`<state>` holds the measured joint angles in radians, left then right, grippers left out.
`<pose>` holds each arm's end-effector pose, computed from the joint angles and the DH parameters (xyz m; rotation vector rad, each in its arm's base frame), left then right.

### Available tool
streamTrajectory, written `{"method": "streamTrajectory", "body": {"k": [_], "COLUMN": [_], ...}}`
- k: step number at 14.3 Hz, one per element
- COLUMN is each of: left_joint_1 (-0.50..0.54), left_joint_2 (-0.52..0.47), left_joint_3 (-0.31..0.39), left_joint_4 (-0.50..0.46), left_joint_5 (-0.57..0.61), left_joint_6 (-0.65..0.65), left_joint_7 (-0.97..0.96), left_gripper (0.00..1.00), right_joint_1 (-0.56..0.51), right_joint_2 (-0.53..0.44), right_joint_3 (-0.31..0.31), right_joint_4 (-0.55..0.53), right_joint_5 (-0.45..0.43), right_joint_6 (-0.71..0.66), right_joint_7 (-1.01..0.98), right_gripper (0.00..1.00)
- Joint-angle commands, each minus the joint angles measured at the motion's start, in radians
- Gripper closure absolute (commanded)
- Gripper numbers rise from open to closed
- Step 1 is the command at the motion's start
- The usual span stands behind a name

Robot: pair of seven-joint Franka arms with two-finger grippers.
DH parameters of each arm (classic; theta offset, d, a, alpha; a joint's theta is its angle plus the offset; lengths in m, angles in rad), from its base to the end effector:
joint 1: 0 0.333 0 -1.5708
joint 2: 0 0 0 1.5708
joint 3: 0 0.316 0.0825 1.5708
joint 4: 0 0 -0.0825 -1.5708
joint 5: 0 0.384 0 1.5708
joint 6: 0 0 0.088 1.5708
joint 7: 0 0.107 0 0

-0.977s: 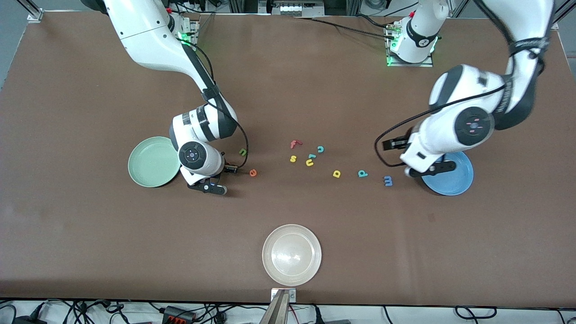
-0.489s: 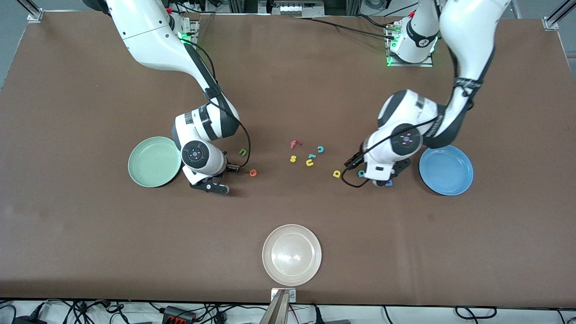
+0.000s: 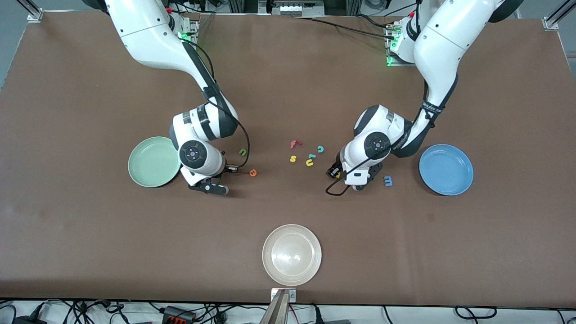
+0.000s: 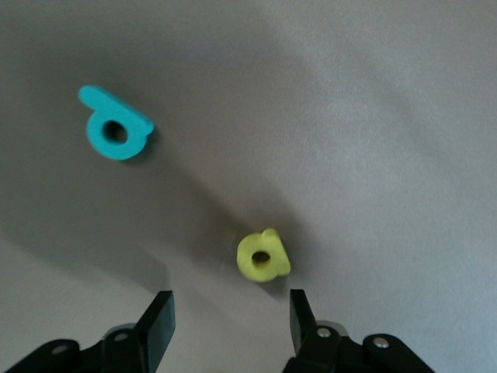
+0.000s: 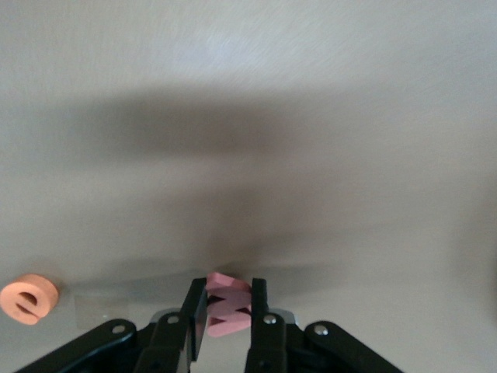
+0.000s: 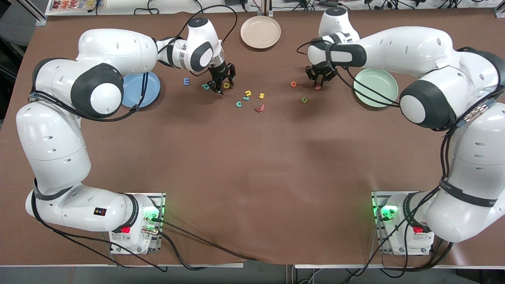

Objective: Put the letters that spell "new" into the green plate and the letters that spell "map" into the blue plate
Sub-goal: 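Carry the pink letter onto the green plate and open the right gripper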

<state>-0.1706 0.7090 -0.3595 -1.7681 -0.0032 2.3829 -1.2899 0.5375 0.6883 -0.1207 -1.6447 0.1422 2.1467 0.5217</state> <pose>0.5728 -0.3160 0.1783 2.7600 1.2270 -0.3307 0.6038 0.2826 0.2003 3.0668 -0.2657 -0.2698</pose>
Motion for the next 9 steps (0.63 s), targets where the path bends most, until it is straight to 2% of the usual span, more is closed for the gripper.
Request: {"method": "streamTrajectory", "body": {"k": [1,4,5,7,9], "left_joint_1": [-0.003,-0.004,-0.004,-0.004,-0.004], "left_joint_2": [0.009,0.020,0.024,0.035,0.040], "left_joint_3": [0.004,0.004,0.004,0.004,0.004], "left_joint_4": [0.016,0.019,0.022,0.022,0.022], "left_joint_5": [0.023,0.037,0.037,0.037,0.043], "left_joint_6": [0.010,0.012,0.019,0.047,0.053], "left_joint_7": [-0.011,-0.011,-0.011,-0.011,-0.009], "left_gripper": [0.38,0.45,0.49,0.51,0.51], "right_joint_1": [-0.037,-0.057,-0.059,-0.070,-0.122], "right_joint_2": [-0.094,-0.165,-0.186,-0.191,-0.176], "right_joint_3": [-0.049,-0.100,-0.134,-0.218,-0.223], "right_joint_4": [-0.012,-0.087,-0.131,-0.182,-0.219], "right_joint_5": [-0.001,-0.006,-0.007,-0.006,-0.006], "right_joint_6": [-0.108,-0.157,-0.151,-0.133,-0.078], "right_joint_7": [-0.041,-0.132,-0.200,-0.375,-0.455], "right_gripper": [0.98,0.97,0.97,0.97,0.96]}}
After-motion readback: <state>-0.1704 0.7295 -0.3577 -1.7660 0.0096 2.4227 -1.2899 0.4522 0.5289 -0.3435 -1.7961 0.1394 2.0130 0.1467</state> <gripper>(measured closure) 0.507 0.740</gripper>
